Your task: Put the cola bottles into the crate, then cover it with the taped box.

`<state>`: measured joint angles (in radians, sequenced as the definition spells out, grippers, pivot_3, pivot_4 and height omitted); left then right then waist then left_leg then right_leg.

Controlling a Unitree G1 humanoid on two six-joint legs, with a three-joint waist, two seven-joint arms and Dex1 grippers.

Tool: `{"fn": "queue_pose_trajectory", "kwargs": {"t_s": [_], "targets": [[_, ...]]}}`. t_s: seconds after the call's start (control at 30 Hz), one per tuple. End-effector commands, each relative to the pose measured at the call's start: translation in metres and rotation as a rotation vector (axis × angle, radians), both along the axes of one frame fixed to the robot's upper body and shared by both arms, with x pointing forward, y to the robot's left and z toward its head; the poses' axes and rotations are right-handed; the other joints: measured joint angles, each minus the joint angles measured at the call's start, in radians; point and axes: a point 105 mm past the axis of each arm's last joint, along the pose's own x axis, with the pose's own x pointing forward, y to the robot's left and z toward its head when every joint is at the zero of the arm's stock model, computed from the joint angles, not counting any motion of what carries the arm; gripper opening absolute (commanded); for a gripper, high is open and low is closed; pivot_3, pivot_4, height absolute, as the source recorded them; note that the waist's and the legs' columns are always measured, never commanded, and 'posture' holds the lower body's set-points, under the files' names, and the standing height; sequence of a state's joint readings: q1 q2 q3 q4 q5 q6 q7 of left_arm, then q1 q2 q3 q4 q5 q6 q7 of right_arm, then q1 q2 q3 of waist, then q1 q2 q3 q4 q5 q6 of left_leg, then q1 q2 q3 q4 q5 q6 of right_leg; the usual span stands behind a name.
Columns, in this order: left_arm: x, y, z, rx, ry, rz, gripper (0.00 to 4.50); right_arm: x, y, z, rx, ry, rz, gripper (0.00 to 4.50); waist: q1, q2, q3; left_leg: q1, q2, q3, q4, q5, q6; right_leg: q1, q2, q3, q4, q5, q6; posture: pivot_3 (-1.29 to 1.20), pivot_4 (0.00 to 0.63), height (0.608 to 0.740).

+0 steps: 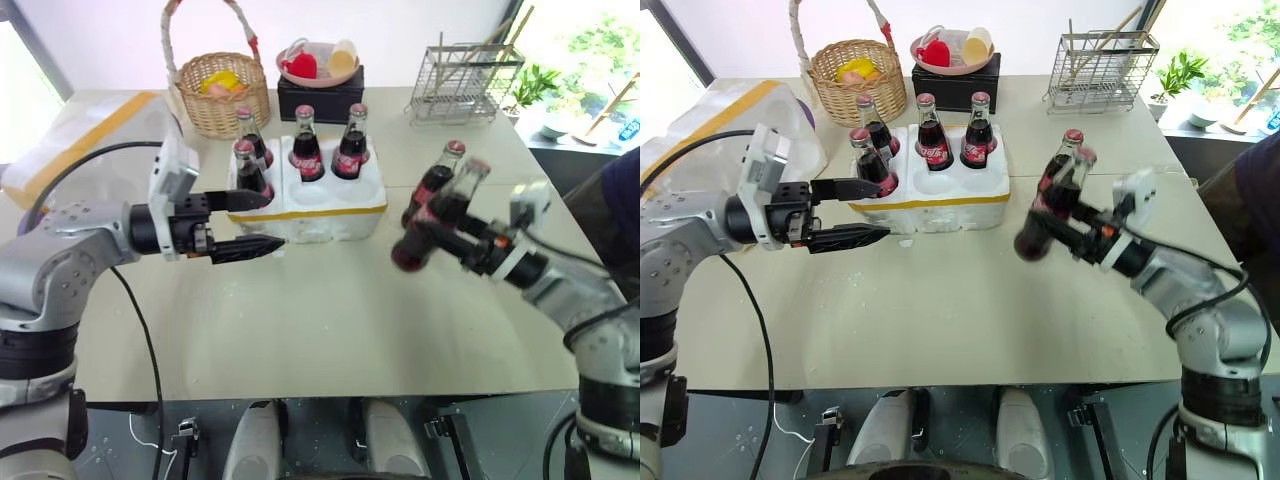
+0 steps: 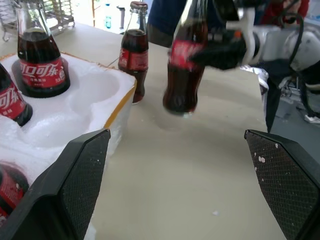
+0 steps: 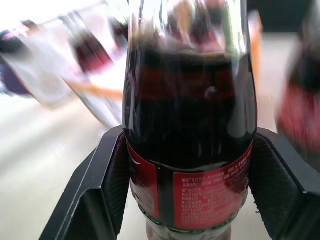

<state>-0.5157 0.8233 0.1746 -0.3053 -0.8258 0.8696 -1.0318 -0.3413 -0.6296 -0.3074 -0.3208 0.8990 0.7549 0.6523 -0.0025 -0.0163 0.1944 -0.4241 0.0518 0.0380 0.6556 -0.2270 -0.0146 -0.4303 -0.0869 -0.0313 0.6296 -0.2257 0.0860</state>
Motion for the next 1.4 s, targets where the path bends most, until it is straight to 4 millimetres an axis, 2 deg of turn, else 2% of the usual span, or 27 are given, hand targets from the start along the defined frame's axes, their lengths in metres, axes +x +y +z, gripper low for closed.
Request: {"fn": "queue_pose_trajectory", "kwargs": {"t_s": [0.03, 0.13, 0.2, 0.27, 0.4, 0.5, 0.7, 0.77, 0.83, 1.0, 1.2, 1.4], "targets": [[-0.007, 0.014, 0.016, 0.000, -0.057, 0.048, 4.50, -0.011, 0.034, 0.055, 0.009, -0.184, 0.155, 2.68, -0.010, -0.001, 0.000, 0.000, 0.000, -0.001, -0.001, 0.000, 0.000, 0.000, 0.000, 0.000, 0.000, 0.000, 0.000, 0.00, 0.150, 0.740], [-0.006, 0.027, 0.020, -0.007, -0.072, 0.120, 4.50, 0.006, 0.057, 0.072, -0.006, -0.229, 0.178, 2.68, -0.013, -0.001, 0.000, 0.001, 0.001, -0.001, -0.002, 0.000, 0.000, -0.001, 0.001, 0.000, 0.000, 0.000, 0.000, 0.00, 0.150, 0.740], [-0.004, 0.038, 0.026, -0.028, -0.091, 0.186, 4.50, 0.031, 0.078, 0.084, -0.008, -0.259, 0.163, 2.68, -0.018, -0.001, 0.000, 0.001, 0.001, -0.001, -0.003, 0.000, 0.000, -0.001, 0.001, 0.000, 0.000, 0.000, 0.000, 0.00, 0.150, 0.740], [-0.004, 0.042, 0.028, -0.036, -0.098, 0.214, 4.50, 0.049, 0.091, 0.087, -0.018, -0.266, 0.140, 2.68, -0.017, -0.001, 0.000, 0.001, 0.001, 0.000, -0.003, 0.000, 0.000, -0.002, 0.002, 0.001, 0.001, 0.000, 0.000, 0.00, 0.150, 0.740], [-0.004, 0.046, 0.026, -0.031, -0.110, 0.250, 4.50, 0.077, 0.112, 0.081, -0.033, -0.264, 0.113, 2.68, -0.003, -0.001, 0.000, -0.003, 0.001, -0.001, -0.004, 0.000, 0.000, -0.004, 0.002, 0.000, 0.000, 0.002, 0.003, 0.00, 0.150, 0.740], [-0.007, 0.046, 0.027, -0.036, -0.119, 0.257, 4.50, 0.090, 0.127, 0.063, -0.120, -0.248, 0.124, 2.68, -0.004, -0.002, 0.001, -0.005, 0.000, 0.000, -0.005, 0.000, 0.000, -0.005, 0.000, 0.000, -0.001, 0.002, 0.004, 0.00, 0.150, 0.740], [-0.008, 0.045, 0.028, -0.041, -0.132, 0.268, 4.50, 0.091, 0.141, 0.016, -0.257, -0.199, 0.188, 2.68, -0.012, -0.002, 0.001, -0.004, 0.000, 0.001, -0.005, 0.000, 0.000, -0.006, 0.001, 0.000, 0.000, 0.002, 0.004, 0.00, 0.150, 0.740], [-0.006, 0.045, 0.028, -0.043, -0.133, 0.270, 4.50, 0.091, 0.142, 0.005, -0.262, -0.161, 0.191, 3.73, -0.013, -0.002, 0.001, -0.002, 0.000, 0.000, -0.006, 0.000, -0.001, -0.005, 0.002, 0.001, 0.002, 0.002, 0.004, 0.00, 0.150, 0.740], [-0.005, 0.044, 0.028, -0.045, -0.133, 0.269, 4.50, 0.092, 0.143, 0.001, -0.256, -0.150, 0.183, 4.44, -0.014, -0.002, 0.001, -0.002, 0.001, 0.000, -0.006, 0.001, -0.001, -0.005, 0.002, 0.000, 0.002, 0.002, 0.003, 0.00, 0.150, 0.740], [0.001, 0.040, 0.027, -0.050, -0.133, 0.249, 4.50, 0.097, 0.141, 0.003, -0.203, -0.151, 0.114, 4.44, -0.011, -0.002, 0.001, -0.002, 0.001, 0.000, -0.006, 0.002, -0.002, -0.005, 0.002, 0.001, 0.002, 0.003, 0.003, 0.00, 0.150, 0.740], [0.010, 0.038, 0.029, -0.054, -0.135, 0.229, 4.50, 0.101, 0.133, 0.019, -0.157, -0.182, 0.061, 4.44, -0.011, -0.002, 0.001, -0.002, 0.001, 0.000, -0.006, 0.002, -0.004, -0.004, 0.002, 0.001, 0.001, 0.003, 0.003, 0.00, 0.150, 0.740], [0.013, 0.037, 0.029, -0.048, -0.138, 0.215, 4.50, 0.097, 0.136, 0.016, -0.212, -0.207, 0.083, 4.44, -0.015, -0.002, 0.001, -0.002, 0.001, 0.000, -0.007, 0.002, -0.004, -0.005, 0.003, 0.001, 0.001, 0.003, 0.003, 0.00, 0.150, 0.740]]}}
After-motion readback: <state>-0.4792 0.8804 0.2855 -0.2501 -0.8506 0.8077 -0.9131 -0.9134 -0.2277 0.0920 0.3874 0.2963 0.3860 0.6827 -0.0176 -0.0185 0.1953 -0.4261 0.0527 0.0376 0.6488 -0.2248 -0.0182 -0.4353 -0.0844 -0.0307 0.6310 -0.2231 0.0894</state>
